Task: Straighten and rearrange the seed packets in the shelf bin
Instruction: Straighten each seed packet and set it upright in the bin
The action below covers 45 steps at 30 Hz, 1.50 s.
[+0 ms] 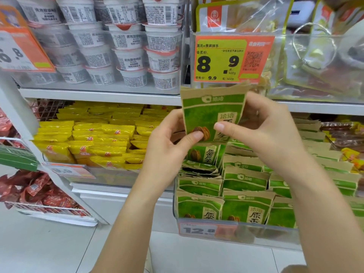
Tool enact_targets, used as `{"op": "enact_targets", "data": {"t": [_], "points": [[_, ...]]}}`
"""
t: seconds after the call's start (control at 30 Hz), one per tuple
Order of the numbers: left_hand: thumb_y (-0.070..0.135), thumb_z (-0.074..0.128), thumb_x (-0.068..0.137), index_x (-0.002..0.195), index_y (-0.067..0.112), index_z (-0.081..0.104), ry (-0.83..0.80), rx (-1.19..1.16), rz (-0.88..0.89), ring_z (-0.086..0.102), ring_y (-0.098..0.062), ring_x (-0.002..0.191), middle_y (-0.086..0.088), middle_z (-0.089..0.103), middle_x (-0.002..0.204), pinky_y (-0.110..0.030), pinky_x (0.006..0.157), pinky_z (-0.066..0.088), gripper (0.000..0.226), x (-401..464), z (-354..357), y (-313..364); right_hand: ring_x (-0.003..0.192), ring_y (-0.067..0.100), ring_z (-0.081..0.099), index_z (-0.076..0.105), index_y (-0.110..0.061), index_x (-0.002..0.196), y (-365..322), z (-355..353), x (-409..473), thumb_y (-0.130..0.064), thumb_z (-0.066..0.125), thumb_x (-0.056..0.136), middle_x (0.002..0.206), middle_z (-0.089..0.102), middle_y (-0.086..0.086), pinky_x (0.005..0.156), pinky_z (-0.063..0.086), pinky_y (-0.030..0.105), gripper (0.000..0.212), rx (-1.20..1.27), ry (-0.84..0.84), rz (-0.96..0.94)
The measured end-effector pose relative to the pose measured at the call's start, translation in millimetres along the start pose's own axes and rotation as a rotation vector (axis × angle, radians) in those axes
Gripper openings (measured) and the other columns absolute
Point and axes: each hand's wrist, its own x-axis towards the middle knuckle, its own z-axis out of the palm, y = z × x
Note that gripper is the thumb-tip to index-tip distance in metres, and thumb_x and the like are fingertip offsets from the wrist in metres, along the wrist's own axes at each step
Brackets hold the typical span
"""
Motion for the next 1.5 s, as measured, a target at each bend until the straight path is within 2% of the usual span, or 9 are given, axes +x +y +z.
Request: {"op": "enact_targets", "data": {"t": [0.2, 0.3, 0.43, 0.57, 0.87, 1.03, 1.13, 1.23, 1.5], "points": [[0.018, 0.067, 0.092, 0.125, 0.026, 0.055, -0.071, 0.374, -0.110, 0.059, 0.000, 0.113, 0.018, 0.066, 0.117, -0.029, 0.097, 0.049, 0.036, 6.4, -5.0, -16.0, 0.094, 0.003, 0.066, 0.064, -0.042, 0.100, 22.6, 1.3, 3.2, -0.026, 0.075, 0.081, 0.095, 0.071, -0.019, 0.087, 0.054, 0.040, 0.026, -0.185, -0.026, 0.072], [0.023, 0.068, 0.091, 0.135, 0.024, 0.050, -0.018, 0.670, -0.091, 0.047, 0.005, 0.115, 0.020, 0.054, 0.120, -0.016, 0.094, 0.037, 0.048, 4.2, -8.1, -17.4, 0.088, 0.000, 0.064, 0.069, -0.030, 0.089, 30.0, -0.4, 5.5, -0.021, 0.072, 0.084, 0.088, 0.069, -0.017, 0.086, 0.055, 0.036, 0.011, -0.341, -0.026, 0.134], [0.024, 0.068, 0.090, 0.100, 0.030, 0.060, 0.061, 0.815, -0.030, 0.056, -0.004, 0.097, 0.021, 0.060, 0.094, -0.024, 0.083, 0.043, 0.014, 2.7, -17.1, -3.5, 0.080, -0.001, 0.061, 0.069, -0.033, 0.082, 32.0, 2.9, 4.8, -0.027, 0.069, 0.087, 0.079, 0.066, -0.019, 0.080, 0.054, 0.032, 0.007, -0.480, -0.035, 0.171], [0.034, 0.070, 0.087, 0.083, 0.043, 0.066, -0.240, 0.955, -0.171, 0.053, -0.010, 0.103, 0.021, 0.066, 0.094, -0.035, 0.088, 0.045, 0.012, 4.4, -21.7, 9.9, 0.082, 0.002, 0.060, 0.068, -0.034, 0.086, 27.1, 7.9, 3.2, -0.035, 0.066, 0.087, 0.081, 0.065, -0.019, 0.080, 0.054, 0.036, 0.003, -0.555, -0.062, 0.184], [0.041, 0.068, 0.089, 0.118, 0.040, 0.068, -0.616, 1.248, -0.245, 0.028, -0.013, 0.144, 0.012, 0.057, 0.138, -0.037, 0.119, 0.009, 0.030, 13.6, -5.7, -2.5, 0.081, 0.001, 0.056, 0.063, -0.039, 0.097, 27.3, 10.5, -3.1, -0.043, 0.070, 0.083, 0.079, 0.062, -0.016, 0.075, 0.043, 0.027, 0.016, -0.683, -0.219, 0.278], [0.033, 0.060, 0.095, 0.105, 0.034, 0.074, -0.440, 1.195, -0.166, 0.044, -0.014, 0.131, 0.007, 0.067, 0.120, -0.033, 0.117, 0.015, 0.017, 13.6, -7.5, -2.0, 0.070, -0.006, 0.051, 0.068, -0.037, 0.094, 34.6, 13.5, 1.6, -0.038, 0.063, 0.091, 0.080, 0.061, -0.021, 0.071, 0.035, 0.019, 0.006, -0.710, -0.144, 0.299], [0.028, 0.055, 0.097, 0.102, 0.028, 0.071, -0.213, 1.147, -0.048, 0.054, -0.018, 0.111, 0.005, 0.069, 0.106, -0.032, 0.088, 0.035, 0.017, 13.7, -9.5, 4.6, 0.061, -0.003, 0.050, 0.068, -0.035, 0.101, 35.4, 11.1, 2.5, -0.032, 0.059, 0.093, 0.088, 0.063, -0.019, 0.077, 0.037, 0.021, 0.012, -0.704, -0.116, 0.319], [0.024, 0.054, 0.098, 0.100, 0.022, 0.068, -0.025, 1.101, 0.042, 0.057, -0.021, 0.095, 0.004, 0.066, 0.095, -0.030, 0.068, 0.030, 0.015, 12.9, -11.1, 11.2, 0.066, -0.001, 0.048, 0.067, -0.035, 0.106, 34.9, 11.5, 2.4, -0.031, 0.060, 0.093, 0.092, 0.058, -0.020, 0.076, 0.036, 0.021, 0.016, -0.708, -0.121, 0.323], [0.018, 0.056, 0.095, 0.096, 0.014, 0.068, 0.174, 0.978, 0.213, 0.062, -0.025, 0.077, -0.002, 0.067, 0.087, -0.036, 0.064, 0.047, 0.013, 13.0, -21.4, 7.4, 0.071, 0.001, 0.057, 0.056, -0.034, 0.086, 27.8, 8.8, -4.3, -0.028, 0.056, 0.091, 0.073, 0.064, -0.013, 0.061, 0.035, 0.013, 0.008, -0.652, -0.070, 0.309]]}}
